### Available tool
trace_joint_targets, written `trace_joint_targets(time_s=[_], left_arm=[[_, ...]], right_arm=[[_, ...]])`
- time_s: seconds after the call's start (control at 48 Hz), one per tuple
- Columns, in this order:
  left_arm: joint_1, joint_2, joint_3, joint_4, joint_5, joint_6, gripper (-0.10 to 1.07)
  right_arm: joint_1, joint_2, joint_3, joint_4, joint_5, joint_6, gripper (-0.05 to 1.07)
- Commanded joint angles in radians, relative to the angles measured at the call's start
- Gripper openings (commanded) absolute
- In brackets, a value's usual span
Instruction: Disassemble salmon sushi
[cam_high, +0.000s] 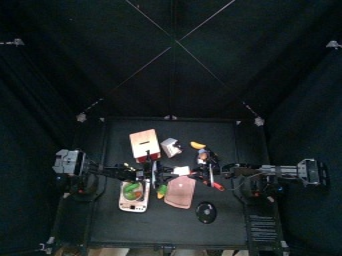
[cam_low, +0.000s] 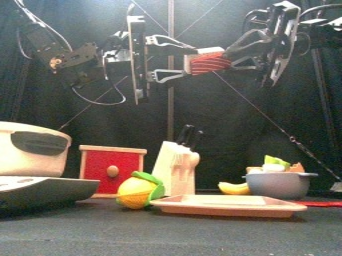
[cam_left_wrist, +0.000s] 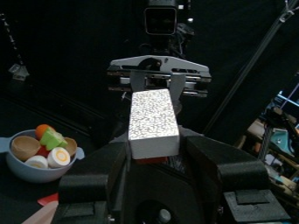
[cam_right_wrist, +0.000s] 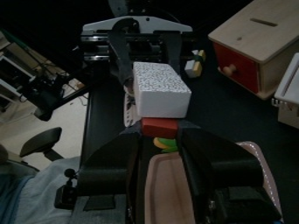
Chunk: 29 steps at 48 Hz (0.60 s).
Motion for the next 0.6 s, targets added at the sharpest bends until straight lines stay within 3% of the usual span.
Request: trace_joint_targets(time_s=[0.0, 0.583], left_arm=[[0.014, -0.038, 0.026, -0.005, -0.008, 0.003, 0.65], [0.026, -0.084, 0.078, -0.005, -0.006, 0.003, 0.65]], right_arm=[[-0.005, -0.034, -0.002, -0.002, -0.002, 0.002, 0.43], [0.011, -0.034, 0.021, 0.002, 0.003, 0.005, 0.43]])
